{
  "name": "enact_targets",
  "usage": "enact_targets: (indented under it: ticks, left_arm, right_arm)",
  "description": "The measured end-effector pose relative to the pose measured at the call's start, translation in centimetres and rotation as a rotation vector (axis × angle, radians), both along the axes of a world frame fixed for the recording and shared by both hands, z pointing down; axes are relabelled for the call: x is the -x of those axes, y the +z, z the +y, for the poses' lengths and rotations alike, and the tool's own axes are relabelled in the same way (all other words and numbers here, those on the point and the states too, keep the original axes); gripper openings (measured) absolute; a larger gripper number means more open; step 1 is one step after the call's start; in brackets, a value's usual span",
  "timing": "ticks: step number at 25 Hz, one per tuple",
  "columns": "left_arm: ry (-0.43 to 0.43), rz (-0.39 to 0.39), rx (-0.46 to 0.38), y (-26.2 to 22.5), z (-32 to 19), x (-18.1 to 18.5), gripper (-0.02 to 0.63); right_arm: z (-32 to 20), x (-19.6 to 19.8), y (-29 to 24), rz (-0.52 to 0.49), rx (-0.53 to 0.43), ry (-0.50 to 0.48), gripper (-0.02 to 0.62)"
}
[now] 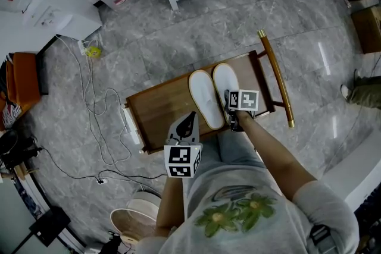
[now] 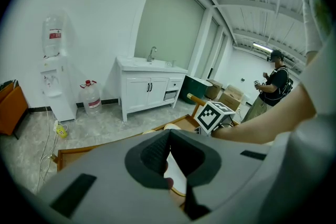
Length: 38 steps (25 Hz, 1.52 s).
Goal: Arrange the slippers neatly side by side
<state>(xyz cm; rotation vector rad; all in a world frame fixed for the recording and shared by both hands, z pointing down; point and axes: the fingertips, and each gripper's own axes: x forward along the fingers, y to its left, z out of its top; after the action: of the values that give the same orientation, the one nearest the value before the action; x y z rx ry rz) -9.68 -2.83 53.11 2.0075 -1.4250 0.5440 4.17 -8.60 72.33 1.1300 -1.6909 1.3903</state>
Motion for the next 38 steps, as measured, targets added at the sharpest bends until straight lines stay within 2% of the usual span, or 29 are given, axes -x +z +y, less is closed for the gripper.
enact_targets:
  ticks: [7, 13, 17, 24, 32, 38]
  left_arm:
    - [0.013, -0.004, 0.004, -0.2, 0.1, -0.4, 0.015]
    - [0.022, -0.006, -0.001, -0.2, 0.2, -1.0, 0.016]
    - [0.027, -0.003, -0.010, -0.6, 0.0, -1.4, 0.016]
    - [0.026, 0.009, -0.057, -2.6, -1.1, -1.8, 0.015]
    - [0.011, 0.005, -0.117, -5.1, -2.0, -1.7, 0.015]
    - [0.009, -0.008, -0.151, -7.2, -1.9, -1.4, 0.017]
  right_arm:
    - [0.0, 0.3, -0.1, -0.031, 0.003, -0.024, 0.076]
    - [-0.2, 0.2, -1.0, -0.035, -0.021, -0.068, 0.168]
    - [-0.6, 0.4, -3.0, -0.061, -0.065, -0.089, 0.199]
    - [-1.2, 0.8, -8.6, -0.145, -0.188, -0.132, 0.203]
    - [-1.2, 1.9, -17.1, -0.252, -0.397, -0.265, 0.202]
    - [0.2, 3.0, -21.9, -0.295, -0.512, -0.361, 0.223]
